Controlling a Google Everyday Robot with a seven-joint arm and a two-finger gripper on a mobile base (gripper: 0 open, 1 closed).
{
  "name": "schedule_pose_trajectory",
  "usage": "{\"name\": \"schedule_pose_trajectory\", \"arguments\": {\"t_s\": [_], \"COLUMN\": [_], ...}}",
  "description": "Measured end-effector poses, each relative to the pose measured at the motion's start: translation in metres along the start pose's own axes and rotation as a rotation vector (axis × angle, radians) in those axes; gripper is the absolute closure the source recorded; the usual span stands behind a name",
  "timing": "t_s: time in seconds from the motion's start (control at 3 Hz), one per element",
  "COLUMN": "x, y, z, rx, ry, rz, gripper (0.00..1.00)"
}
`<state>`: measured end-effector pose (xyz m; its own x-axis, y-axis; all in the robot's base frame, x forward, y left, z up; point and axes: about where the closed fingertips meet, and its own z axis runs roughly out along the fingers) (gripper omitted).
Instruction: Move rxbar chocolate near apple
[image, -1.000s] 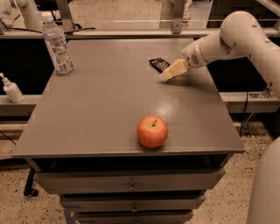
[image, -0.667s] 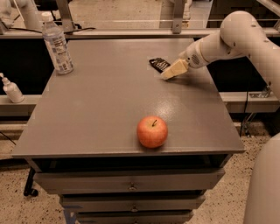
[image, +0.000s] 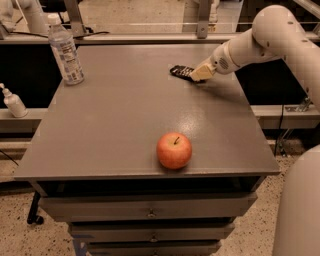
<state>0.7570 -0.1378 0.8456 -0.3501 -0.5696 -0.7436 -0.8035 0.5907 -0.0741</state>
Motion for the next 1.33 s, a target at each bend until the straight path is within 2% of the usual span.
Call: {"name": "schedule_pose_trajectory", "arguments": {"t_s": [0.33,0.67,1.33], "x": [-0.006,-0.011,0.0], "y": [0.003,0.013,0.041], "z": [-0.009,-0.016,-0.045], "rx": [-0.009,-0.033,-0.105], "ry": [0.004,0.014,0.072], "rz": [-0.002,-0.025,-0.068], "gripper": [0.94,1.0,1.0]}}
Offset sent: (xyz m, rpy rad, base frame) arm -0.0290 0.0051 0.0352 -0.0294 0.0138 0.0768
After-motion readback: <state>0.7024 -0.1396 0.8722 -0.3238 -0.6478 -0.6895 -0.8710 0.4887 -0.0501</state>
